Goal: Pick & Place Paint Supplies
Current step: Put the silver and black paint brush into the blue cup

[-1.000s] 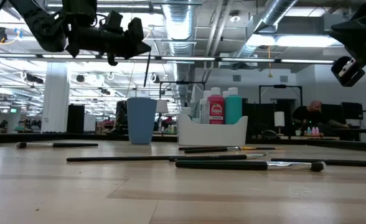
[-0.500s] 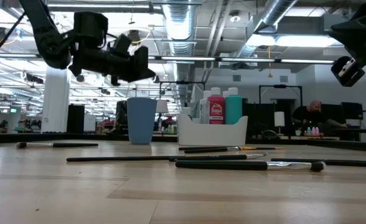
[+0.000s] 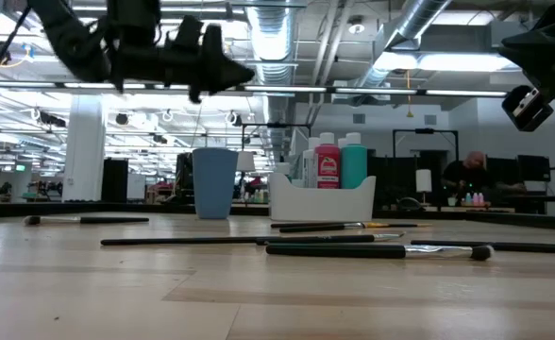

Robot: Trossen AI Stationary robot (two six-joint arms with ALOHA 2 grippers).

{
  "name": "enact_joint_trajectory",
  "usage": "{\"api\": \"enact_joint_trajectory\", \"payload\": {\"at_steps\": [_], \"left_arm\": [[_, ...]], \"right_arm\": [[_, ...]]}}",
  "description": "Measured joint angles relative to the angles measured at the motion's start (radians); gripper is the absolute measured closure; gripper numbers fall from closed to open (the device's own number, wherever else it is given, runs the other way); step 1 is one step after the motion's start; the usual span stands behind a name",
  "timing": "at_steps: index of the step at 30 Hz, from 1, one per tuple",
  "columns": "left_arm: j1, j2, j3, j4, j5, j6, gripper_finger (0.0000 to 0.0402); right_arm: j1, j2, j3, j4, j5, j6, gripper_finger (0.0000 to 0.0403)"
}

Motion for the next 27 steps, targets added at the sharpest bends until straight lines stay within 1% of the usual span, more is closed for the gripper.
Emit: {"api": "enact_joint_trajectory", "payload": {"at_steps": [2, 6, 8, 10, 13, 18, 24, 27], "left_arm": [[-0.051, -0.013, 0.059, -0.131, -0.001, 0.009, 0.0304], [-0.132, 0.004, 0.225, -0.473, -0.013, -0.024, 0.0263], [-0.153, 0.034, 0.311, -0.632, -0.019, -0.066, 0.0250], [-0.160, 0.074, 0.387, -0.749, -0.024, -0.088, 0.0245], [-0.160, 0.146, 0.470, -0.821, -0.008, -0.093, 0.0244], [-0.160, 0.287, 0.566, -0.824, 0.044, -0.099, 0.0252], [-0.161, 0.438, 0.628, -0.831, 0.109, -0.099, 0.0256], [-0.165, 0.480, 0.634, -0.842, 0.108, -0.092, 0.0256]], "right_arm": [[0.000, 0.000, 0.000, 0.000, 0.000, 0.000, 0.0379], [0.000, 0.000, 0.000, 0.000, 0.000, 0.000, 0.0378], [0.000, 0.000, 0.000, 0.000, 0.000, 0.000, 0.0379], [0.000, 0.000, 0.000, 0.000, 0.000, 0.000, 0.0380], [0.000, 0.000, 0.000, 0.000, 0.000, 0.000, 0.0380], [0.000, 0.000, 0.000, 0.000, 0.000, 0.000, 0.0378], [0.000, 0.000, 0.000, 0.000, 0.000, 0.000, 0.0380], [0.000, 0.000, 0.000, 0.000, 0.000, 0.000, 0.0379]]}}
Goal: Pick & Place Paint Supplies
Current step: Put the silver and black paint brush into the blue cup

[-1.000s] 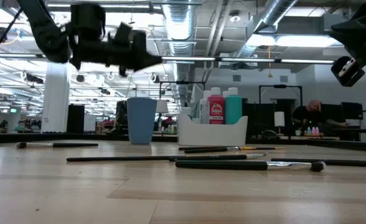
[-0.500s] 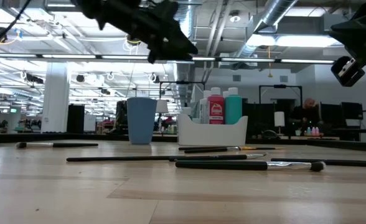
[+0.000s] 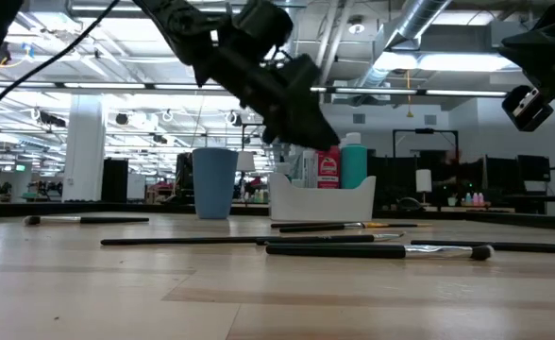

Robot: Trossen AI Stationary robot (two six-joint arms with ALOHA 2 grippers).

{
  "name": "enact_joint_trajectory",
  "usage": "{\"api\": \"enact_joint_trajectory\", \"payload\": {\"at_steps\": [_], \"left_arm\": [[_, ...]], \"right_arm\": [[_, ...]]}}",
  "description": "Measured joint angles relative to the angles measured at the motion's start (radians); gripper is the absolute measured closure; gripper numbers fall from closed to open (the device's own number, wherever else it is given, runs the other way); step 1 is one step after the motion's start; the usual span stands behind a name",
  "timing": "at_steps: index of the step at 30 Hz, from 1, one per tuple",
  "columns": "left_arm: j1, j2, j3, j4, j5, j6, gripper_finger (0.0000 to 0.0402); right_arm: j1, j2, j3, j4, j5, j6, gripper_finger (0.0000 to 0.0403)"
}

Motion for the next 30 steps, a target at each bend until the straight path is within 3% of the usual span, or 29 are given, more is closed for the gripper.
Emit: {"api": "enact_joint_trajectory", "payload": {"at_steps": [5, 17, 25, 30], "left_arm": [[-0.008, 0.017, -0.002, -0.095, -0.001, 0.010, 0.0257], [-0.022, 0.052, -0.040, -0.074, -0.011, 0.033, 0.0275], [-0.056, 0.155, 0.053, -0.056, 0.016, -0.044, 0.0262], [-0.089, 0.193, 0.088, -0.062, -0.070, -0.045, 0.0265]], "right_arm": [[0.000, 0.000, 0.000, 0.000, 0.000, 0.000, 0.0379], [0.000, 0.000, 0.000, 0.000, 0.000, 0.000, 0.0379], [0.000, 0.000, 0.000, 0.000, 0.000, 0.000, 0.0379], [0.000, 0.000, 0.000, 0.000, 0.000, 0.000, 0.0379]]}}
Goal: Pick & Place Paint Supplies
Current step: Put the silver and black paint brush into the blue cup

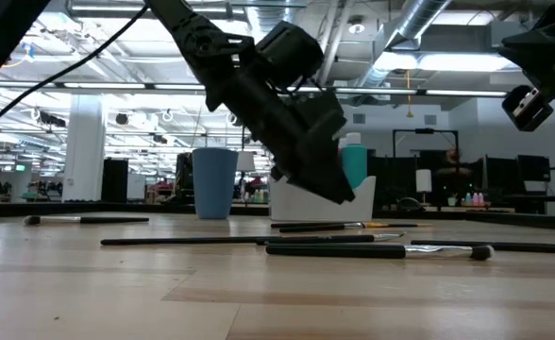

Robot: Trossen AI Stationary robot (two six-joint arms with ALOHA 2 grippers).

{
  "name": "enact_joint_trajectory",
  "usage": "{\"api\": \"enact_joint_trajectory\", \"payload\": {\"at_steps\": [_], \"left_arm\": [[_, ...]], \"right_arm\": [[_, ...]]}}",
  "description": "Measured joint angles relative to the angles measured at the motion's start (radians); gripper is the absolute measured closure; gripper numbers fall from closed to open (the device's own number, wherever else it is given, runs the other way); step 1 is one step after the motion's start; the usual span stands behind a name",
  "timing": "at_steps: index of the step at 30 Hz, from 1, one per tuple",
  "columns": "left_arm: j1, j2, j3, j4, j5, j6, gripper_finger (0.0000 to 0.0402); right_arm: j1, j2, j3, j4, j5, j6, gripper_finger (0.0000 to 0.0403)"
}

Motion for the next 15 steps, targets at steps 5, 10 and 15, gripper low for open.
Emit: {"api": "enact_joint_trajectory", "payload": {"at_steps": [5, 10, 15], "left_arm": [[-0.008, 0.012, 0.000, 0.006, -0.027, 0.000, 0.0266], [-0.008, 0.033, -0.001, 0.011, -0.027, -0.024, 0.0266], [-0.012, 0.033, 0.000, 0.022, -0.043, -0.036, 0.0266]], "right_arm": [[0.000, 0.001, 0.000, -0.001, 0.000, 0.000, 0.0380], [0.000, 0.001, 0.000, 0.000, 0.000, 0.000, 0.0378], [0.000, 0.001, 0.000, 0.000, 0.000, 0.000, 0.0380]]}}
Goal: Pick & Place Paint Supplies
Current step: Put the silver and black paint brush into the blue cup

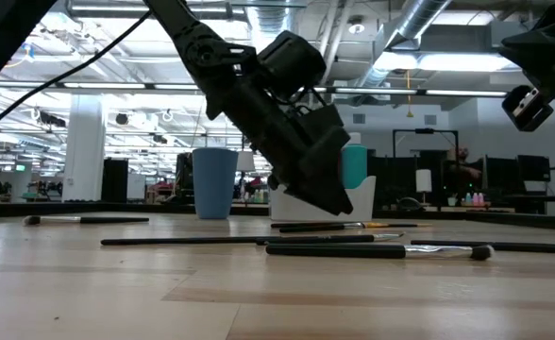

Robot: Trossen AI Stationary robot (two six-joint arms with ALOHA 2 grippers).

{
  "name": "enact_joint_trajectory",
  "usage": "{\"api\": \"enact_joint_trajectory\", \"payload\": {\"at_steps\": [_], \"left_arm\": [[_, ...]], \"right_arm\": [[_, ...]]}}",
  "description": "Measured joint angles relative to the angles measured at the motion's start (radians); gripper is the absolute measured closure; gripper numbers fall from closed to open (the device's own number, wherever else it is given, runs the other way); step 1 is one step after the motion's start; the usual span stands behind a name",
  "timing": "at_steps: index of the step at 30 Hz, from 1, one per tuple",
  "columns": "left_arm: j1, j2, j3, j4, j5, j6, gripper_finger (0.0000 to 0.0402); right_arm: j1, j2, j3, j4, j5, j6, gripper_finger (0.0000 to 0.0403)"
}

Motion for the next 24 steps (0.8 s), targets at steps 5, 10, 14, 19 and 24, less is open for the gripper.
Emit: {"api": "enact_joint_trajectory", "payload": {"at_steps": [5, 10, 14, 19, 24], "left_arm": [[-0.001, 0.014, 0.001, 0.020, 0.003, 0.001, 0.0266], [-0.015, 0.044, 0.016, 0.026, -0.004, 0.002, 0.0266], [-0.022, 0.084, 0.049, 0.030, -0.011, 0.004, 0.0267], [-0.022, 0.106, 0.070, 0.017, -0.018, 0.000, 0.0302], [-0.020, 0.102, 0.071, -0.032, -0.009, -0.003, 0.0377]], "right_arm": [[0.000, 0.000, 0.000, 0.000, 0.000, 0.000, 0.0379], [0.000, 0.000, 0.000, 0.000, 0.000, 0.000, 0.0379], [0.000, 0.000, 0.000, 0.000, 0.000, 0.000, 0.0380], [0.000, 0.000, 0.000, 0.000, 0.000, 0.000, 0.0378], [0.000, 0.000, 0.000, -0.001, 0.000, 0.000, 0.0380]]}}
